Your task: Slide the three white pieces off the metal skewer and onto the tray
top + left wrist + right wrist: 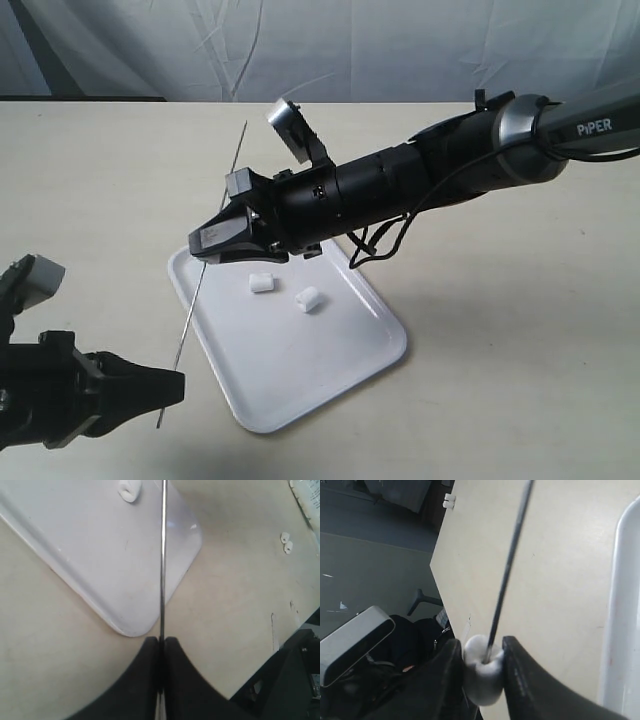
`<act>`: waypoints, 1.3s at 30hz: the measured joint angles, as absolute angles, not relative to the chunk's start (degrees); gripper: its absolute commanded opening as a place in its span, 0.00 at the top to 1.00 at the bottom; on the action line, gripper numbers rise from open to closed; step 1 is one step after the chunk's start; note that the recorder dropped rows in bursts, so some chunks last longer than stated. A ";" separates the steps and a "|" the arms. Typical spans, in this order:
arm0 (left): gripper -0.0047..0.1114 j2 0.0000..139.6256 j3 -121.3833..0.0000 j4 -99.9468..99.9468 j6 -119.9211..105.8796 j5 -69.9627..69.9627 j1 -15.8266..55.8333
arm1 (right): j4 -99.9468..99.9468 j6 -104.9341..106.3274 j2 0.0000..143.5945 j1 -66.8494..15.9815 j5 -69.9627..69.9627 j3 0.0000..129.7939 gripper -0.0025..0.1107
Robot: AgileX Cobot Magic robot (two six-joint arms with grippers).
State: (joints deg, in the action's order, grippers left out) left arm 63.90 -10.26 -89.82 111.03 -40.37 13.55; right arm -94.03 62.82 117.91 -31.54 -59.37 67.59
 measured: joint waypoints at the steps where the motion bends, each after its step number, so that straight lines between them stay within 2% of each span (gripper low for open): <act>1: 0.96 63.90 -10.26 -89.82 110.88 -40.24 13.55 | -94.16 62.82 117.91 -31.54 -59.26 67.59 0.74; 7: 0.96 63.90 -10.26 -89.82 110.77 -39.77 13.55 | -97.86 62.82 117.91 -31.54 -59.28 67.59 0.75; 11: 0.96 63.90 -10.26 -89.82 110.77 -39.71 13.55 | -98.90 62.82 117.91 -30.93 -59.28 67.59 0.84; 13: 0.96 63.90 -10.26 -89.82 110.66 -39.71 13.55 | -99.04 62.82 117.91 -30.82 -59.28 67.59 0.82; 18: 0.96 63.90 -10.26 -89.82 110.54 -39.35 13.55 | -98.88 62.82 117.91 -30.60 -59.28 67.59 0.68; 32: 0.96 63.90 -10.26 -87.37 109.48 -39.13 13.55 | -97.08 62.82 117.91 -32.16 -58.31 67.59 0.68; 34: 0.96 63.90 -10.26 -87.37 109.48 -39.13 13.55 | -97.08 62.82 117.91 -32.16 -58.31 67.59 0.72; 36: 0.96 63.90 -10.26 -87.37 109.48 -39.13 13.55 | -97.08 62.82 117.91 -32.16 -58.18 67.59 0.82; 39: 0.96 63.90 -10.26 -87.37 109.48 -39.13 13.55 | -97.08 62.82 117.91 -32.16 -58.18 67.59 0.86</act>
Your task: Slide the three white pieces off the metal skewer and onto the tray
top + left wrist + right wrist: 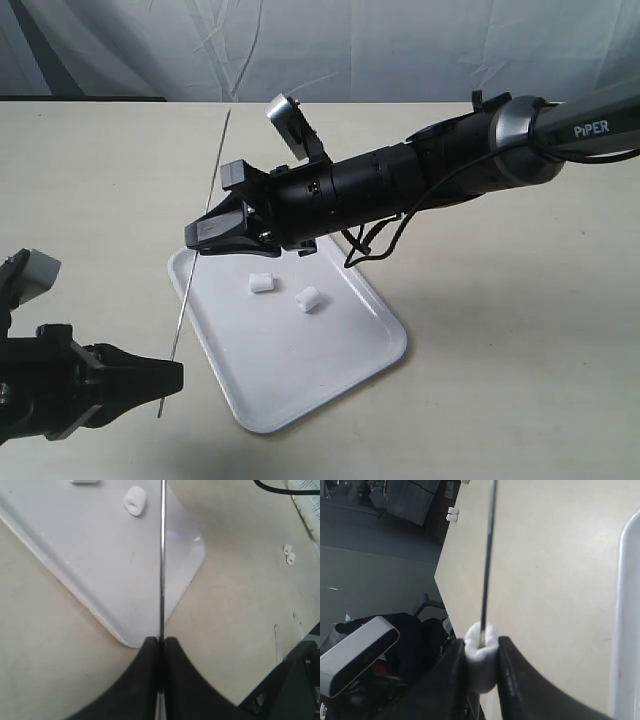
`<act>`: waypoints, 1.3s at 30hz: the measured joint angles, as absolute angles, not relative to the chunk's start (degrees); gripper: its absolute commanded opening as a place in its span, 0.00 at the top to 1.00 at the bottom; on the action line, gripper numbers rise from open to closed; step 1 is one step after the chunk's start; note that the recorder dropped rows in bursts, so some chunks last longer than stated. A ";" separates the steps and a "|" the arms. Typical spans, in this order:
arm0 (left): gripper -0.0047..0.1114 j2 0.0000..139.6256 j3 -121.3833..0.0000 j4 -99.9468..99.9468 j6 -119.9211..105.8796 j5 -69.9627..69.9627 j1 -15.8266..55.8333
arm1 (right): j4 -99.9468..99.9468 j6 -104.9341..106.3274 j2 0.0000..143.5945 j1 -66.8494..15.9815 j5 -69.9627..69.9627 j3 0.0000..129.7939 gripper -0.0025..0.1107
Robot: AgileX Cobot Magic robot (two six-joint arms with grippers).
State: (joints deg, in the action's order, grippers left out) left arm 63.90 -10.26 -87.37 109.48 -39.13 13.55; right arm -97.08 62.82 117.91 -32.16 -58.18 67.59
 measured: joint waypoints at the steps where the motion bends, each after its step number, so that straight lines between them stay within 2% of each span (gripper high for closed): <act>1: 0.96 63.90 -10.26 -87.37 109.48 -39.13 13.55 | -97.08 62.82 117.91 -32.16 -58.18 67.59 0.85; 22: 0.96 63.90 -10.26 -89.93 110.39 -39.13 13.55 | -97.93 62.82 117.91 -31.95 -55.69 67.59 0.85; 39: 0.96 63.90 -10.26 -93.36 110.53 -41.46 13.55 | -97.82 61.27 117.91 -23.07 -57.37 74.88 0.85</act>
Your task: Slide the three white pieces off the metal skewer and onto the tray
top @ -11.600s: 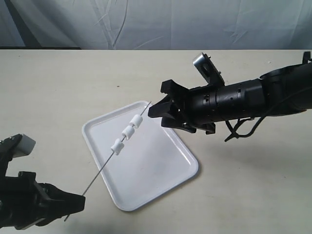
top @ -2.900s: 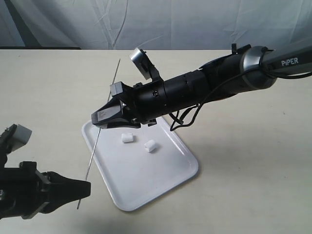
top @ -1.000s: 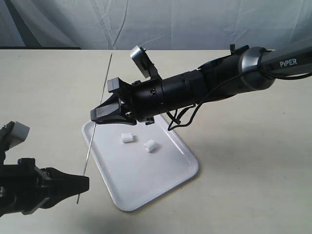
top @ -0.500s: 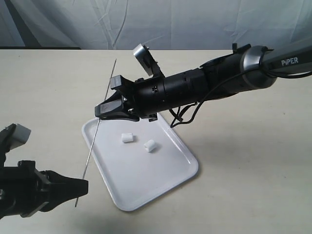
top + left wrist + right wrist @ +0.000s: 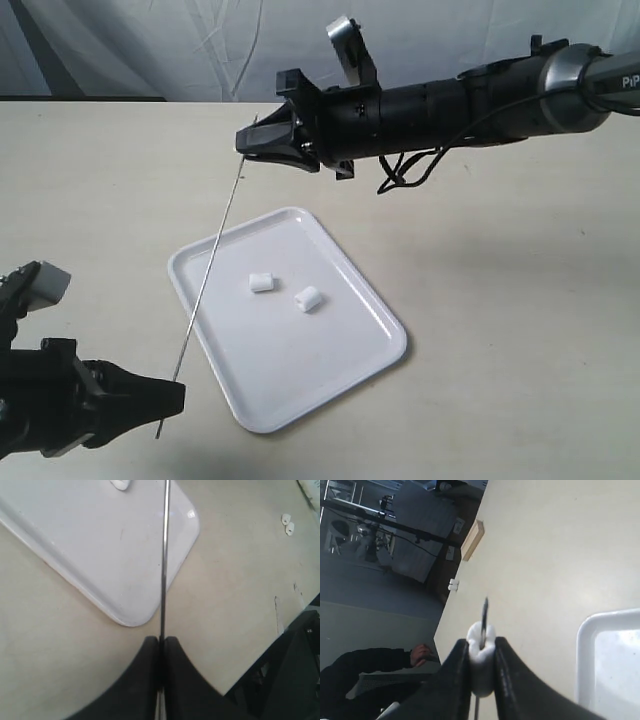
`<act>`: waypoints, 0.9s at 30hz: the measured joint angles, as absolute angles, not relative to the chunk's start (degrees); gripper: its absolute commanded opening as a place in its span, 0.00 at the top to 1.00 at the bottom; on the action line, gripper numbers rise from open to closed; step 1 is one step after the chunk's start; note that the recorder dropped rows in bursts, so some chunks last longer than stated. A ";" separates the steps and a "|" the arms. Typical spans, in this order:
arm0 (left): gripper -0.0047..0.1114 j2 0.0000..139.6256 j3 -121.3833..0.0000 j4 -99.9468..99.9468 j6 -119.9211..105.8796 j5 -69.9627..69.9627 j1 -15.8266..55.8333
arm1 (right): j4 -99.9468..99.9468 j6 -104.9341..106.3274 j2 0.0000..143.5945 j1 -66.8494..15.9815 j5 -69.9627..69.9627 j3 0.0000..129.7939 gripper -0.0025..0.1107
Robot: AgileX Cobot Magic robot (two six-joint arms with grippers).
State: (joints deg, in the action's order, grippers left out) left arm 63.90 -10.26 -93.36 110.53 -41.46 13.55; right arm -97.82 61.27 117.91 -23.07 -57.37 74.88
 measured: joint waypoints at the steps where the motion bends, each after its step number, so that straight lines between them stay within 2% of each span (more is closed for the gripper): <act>1: 0.96 63.90 -10.26 -93.36 110.53 -41.46 13.55 | -97.82 61.13 117.91 -22.79 -57.37 75.39 0.85; 18: 0.96 63.90 -10.26 -94.91 110.66 -41.95 13.55 | -98.25 57.09 117.91 -17.08 -56.58 81.82 0.85; 20: 0.96 63.90 -10.26 -94.91 110.66 -40.70 13.55 | -88.73 53.07 117.91 -17.34 -55.90 81.92 0.85; 23: 0.96 63.90 -10.26 -97.69 115.39 -37.17 13.55 | -58.63 39.02 117.91 -20.49 -54.37 81.92 0.85; 25: 0.96 64.78 -10.43 -99.36 118.21 -35.54 13.55 | -45.81 32.11 118.57 -23.33 -54.38 81.92 0.85; 27: 0.96 67.18 -11.71 -99.84 119.14 -35.44 13.55 | -41.58 29.46 118.98 -25.81 -54.50 81.92 0.85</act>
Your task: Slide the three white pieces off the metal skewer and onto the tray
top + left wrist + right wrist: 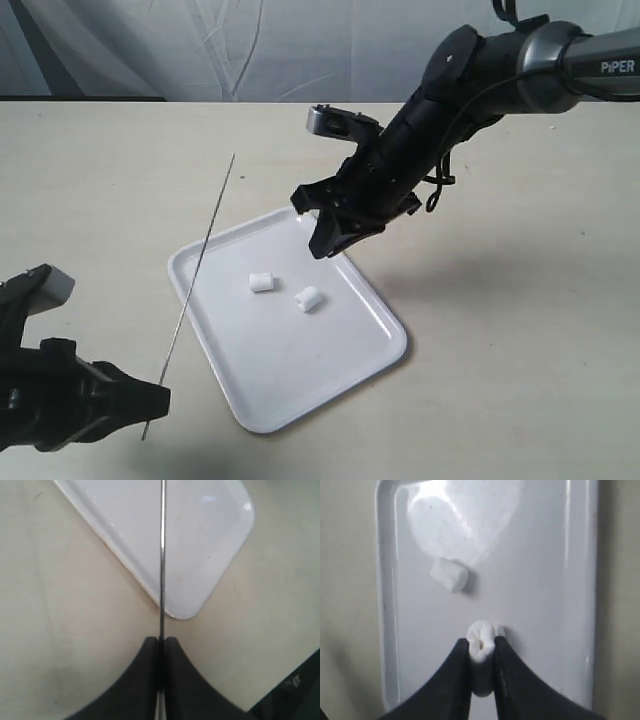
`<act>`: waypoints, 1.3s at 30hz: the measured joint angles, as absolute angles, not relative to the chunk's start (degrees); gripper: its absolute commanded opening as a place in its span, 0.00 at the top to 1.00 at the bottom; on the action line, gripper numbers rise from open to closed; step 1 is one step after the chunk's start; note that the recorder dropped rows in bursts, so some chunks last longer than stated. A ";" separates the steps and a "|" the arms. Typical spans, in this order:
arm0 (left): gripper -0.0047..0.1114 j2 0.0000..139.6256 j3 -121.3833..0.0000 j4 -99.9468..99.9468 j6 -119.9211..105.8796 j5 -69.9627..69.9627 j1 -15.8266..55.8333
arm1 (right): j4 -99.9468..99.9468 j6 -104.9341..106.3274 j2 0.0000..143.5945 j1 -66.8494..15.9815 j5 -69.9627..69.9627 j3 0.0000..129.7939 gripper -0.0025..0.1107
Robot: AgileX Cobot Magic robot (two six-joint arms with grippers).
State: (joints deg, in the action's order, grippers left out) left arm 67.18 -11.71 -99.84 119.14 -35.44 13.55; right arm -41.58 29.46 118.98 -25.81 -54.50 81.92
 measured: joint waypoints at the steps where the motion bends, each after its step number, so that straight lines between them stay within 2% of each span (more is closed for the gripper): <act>1: 0.96 68.94 -12.59 -99.82 119.39 -35.44 13.55 | -40.85 28.91 119.07 -27.01 -54.38 81.92 0.82; 4: 0.96 75.94 -15.57 -99.88 119.65 -35.66 13.55 | -40.72 28.29 119.07 -28.95 -53.77 81.92 0.63; 12: 0.96 88.31 -23.10 -99.88 119.66 -37.67 13.55 | -40.72 27.83 119.07 -30.28 -53.40 81.92 0.63; 39: 0.96 91.41 -23.79 -99.88 119.66 -37.53 13.55 | -42.33 27.70 111.90 -30.28 -54.93 81.92 0.63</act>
State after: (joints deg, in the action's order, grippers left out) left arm 91.41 -23.79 -99.88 119.66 -37.53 13.55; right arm -42.33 27.70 111.90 -30.28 -54.93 81.92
